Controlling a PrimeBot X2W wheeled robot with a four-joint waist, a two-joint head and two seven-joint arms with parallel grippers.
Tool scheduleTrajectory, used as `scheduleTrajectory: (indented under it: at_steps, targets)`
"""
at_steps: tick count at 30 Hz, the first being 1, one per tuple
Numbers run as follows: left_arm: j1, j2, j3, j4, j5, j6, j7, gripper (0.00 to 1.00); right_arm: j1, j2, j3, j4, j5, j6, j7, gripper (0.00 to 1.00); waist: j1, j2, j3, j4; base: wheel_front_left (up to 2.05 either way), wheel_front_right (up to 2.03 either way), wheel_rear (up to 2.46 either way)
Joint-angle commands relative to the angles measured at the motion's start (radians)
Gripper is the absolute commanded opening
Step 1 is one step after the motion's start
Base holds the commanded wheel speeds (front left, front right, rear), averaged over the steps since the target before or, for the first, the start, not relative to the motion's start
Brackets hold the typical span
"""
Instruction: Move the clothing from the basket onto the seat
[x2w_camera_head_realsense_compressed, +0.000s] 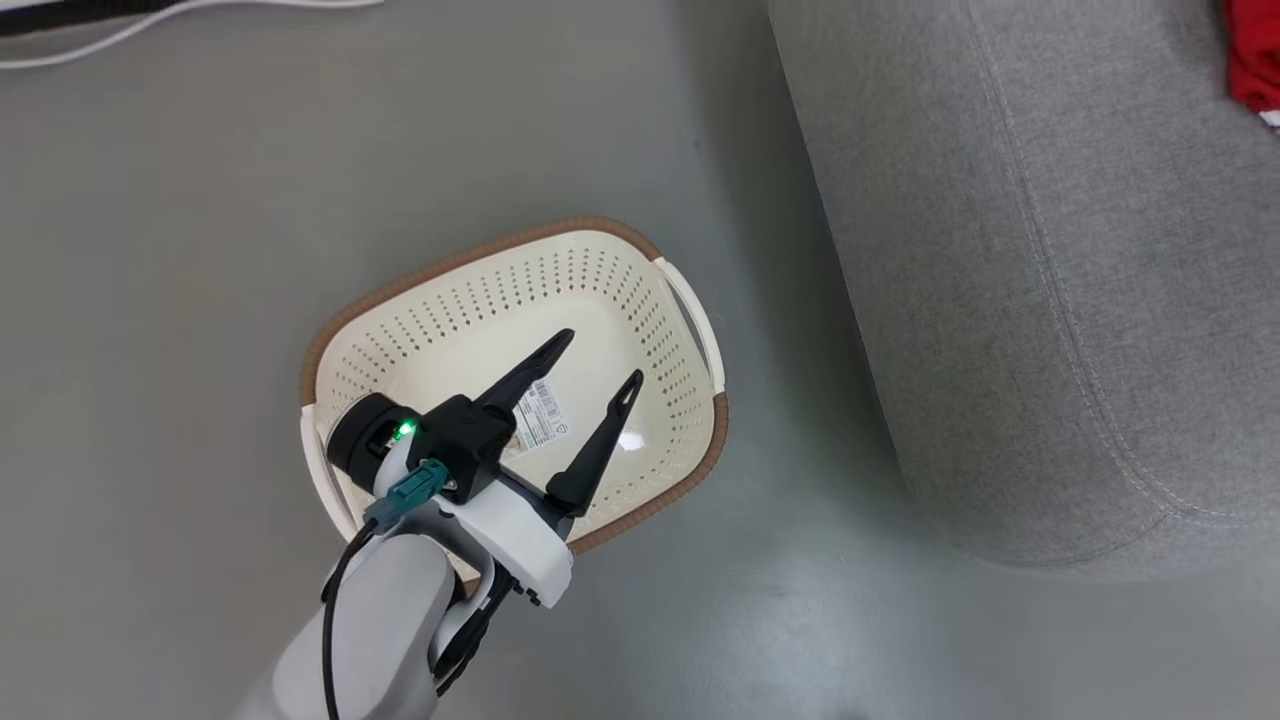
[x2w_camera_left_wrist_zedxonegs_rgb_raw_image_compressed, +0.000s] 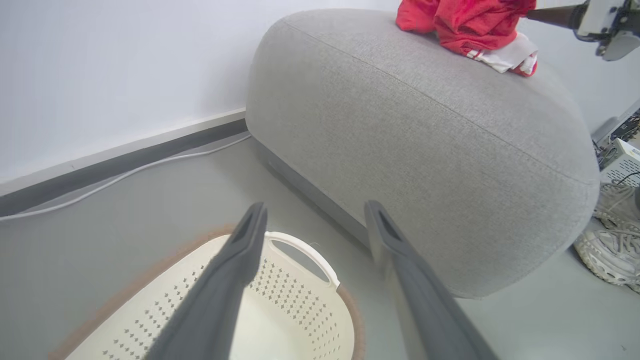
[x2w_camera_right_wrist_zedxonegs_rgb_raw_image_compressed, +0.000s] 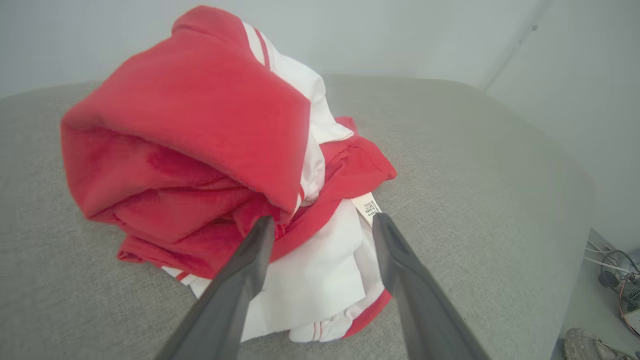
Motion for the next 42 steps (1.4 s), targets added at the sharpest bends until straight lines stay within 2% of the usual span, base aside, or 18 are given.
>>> scheduleTrajectory:
  at_steps: [1, 8, 13, 24, 33, 42]
  targets:
    - [0.025, 0.003, 0.048, -0.013, 0.0, -0.007, -0.006, 1.0, 0.038, -0.018, 0.035, -0.012, 0.019, 0.001, -0.017, 1.0, 0.0, 0.0, -0.05, 0.017, 0.0, 0.0, 0.0]
    - [0.086, -0.019, 0.131, 0.005, 0.016, -0.007, -0.006, 1.0, 0.133, 0.05, 0.217, -0.091, 0.14, 0.001, -0.018, 1.0, 0.0, 0.0, -0.145, 0.055, 0.0, 0.0, 0.0]
    - [0.132, -0.039, 0.213, 0.017, 0.03, -0.007, -0.006, 1.0, 0.23, 0.089, 0.376, -0.184, 0.272, 0.001, -0.018, 1.0, 0.0, 0.0, -0.208, 0.098, 0.0, 0.0, 0.0]
    - [0.201, -0.063, 0.398, 0.027, 0.071, -0.003, -0.006, 1.0, 0.413, 0.118, 0.669, -0.43, 0.531, 0.001, -0.018, 1.0, 0.0, 0.0, -0.301, 0.183, 0.0, 0.0, 0.0]
    - [0.239, -0.071, 0.543, -0.004, 0.108, 0.004, -0.006, 1.0, 0.512, 0.128, 0.771, -0.57, 0.609, 0.001, -0.018, 1.0, 0.0, 0.0, -0.349, 0.211, 0.0, 0.0, 0.0]
    - [0.303, -0.076, 0.651, -0.046, 0.156, 0.001, -0.006, 1.0, 0.649, 0.157, 0.818, -0.684, 0.643, 0.001, -0.018, 1.0, 0.0, 0.0, -0.423, 0.23, 0.0, 0.0, 0.0]
